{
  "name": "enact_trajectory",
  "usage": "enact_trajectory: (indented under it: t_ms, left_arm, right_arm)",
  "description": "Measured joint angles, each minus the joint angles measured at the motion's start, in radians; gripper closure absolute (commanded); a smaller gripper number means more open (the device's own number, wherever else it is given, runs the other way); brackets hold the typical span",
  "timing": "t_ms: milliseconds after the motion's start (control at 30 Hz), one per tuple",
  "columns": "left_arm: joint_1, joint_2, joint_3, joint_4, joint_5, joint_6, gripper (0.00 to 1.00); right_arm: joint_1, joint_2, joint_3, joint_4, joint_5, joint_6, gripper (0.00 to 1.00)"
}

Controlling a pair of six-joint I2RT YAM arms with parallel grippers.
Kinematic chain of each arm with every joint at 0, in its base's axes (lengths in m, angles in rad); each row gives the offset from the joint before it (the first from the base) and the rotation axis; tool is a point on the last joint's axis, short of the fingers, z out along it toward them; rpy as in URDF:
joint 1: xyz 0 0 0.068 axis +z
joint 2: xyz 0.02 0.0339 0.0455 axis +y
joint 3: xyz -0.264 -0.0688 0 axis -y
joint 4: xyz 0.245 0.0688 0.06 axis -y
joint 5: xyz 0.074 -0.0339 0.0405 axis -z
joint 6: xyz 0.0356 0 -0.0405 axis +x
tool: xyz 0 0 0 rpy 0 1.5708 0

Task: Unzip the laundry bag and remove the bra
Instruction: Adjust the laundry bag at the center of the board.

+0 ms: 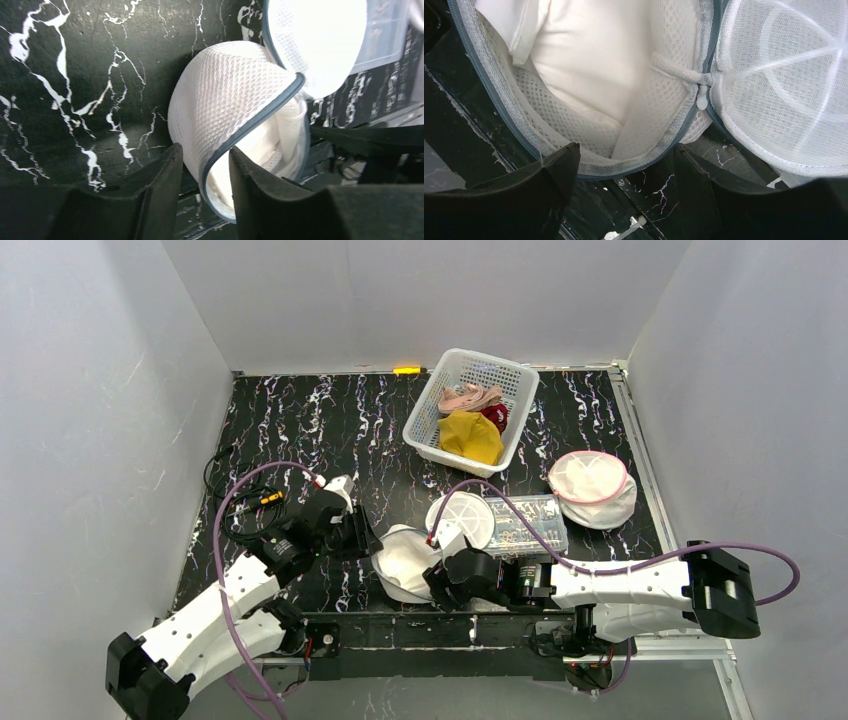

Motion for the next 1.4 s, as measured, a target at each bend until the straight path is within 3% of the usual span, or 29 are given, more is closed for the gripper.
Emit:
enact_trajectory:
  t_ms: [67, 300, 467, 600, 733, 933, 1167, 1233, 1400]
  left_arm:
    - [0.000, 0.011, 0.003, -0.005, -0.011, 0.016, 0.76]
    - [0.000, 0.013, -0.001, -0.028, -0.031, 0.049, 0.78]
    - [0.000, 0.014, -0.012, -0.026, -0.030, 0.048, 1.00]
    - [0.000, 0.017, -0.024, -0.017, -0.019, 0.049, 1.00]
    - [0.000, 0.017, -0.038, 0.002, 0.003, 0.045, 1.00]
    - [0.000, -0.020, -0.077, 0.052, 0.032, 0.030, 1.00]
    - [0.000, -0.071, -0.124, 0.100, 0.065, 0.005, 1.00]
    - [0.000, -0.075, -0.132, 0.105, 0.071, 0.000, 1.00]
    - [0.000, -0.093, -0.139, 0.114, 0.085, -0.008, 1.00]
  right_arm:
    - [0.000, 0.000, 0.001, 0.006, -0.003, 0.001, 0.24]
    - [0.000, -0.011, 0.032, 0.008, -0.004, 0.003, 0.24]
    - [0.001, -0.043, 0.069, 0.039, 0.009, 0.004, 0.27]
    - [0.003, -0.032, 0.114, 0.094, 0.024, -0.003, 0.34]
    - [0.005, 0.085, 0.227, 0.130, 0.034, -0.020, 0.40]
    - [0.005, 0.245, 0.309, 0.142, 0.047, -0.022, 0.34]
    - [0.005, 0.336, 0.321, 0.140, 0.050, 0.007, 0.36]
    - [0.005, 0.357, 0.326, 0.139, 0.052, 0.015, 0.42]
    - [0.005, 0.397, 0.329, 0.098, 0.095, 0.054, 0.72]
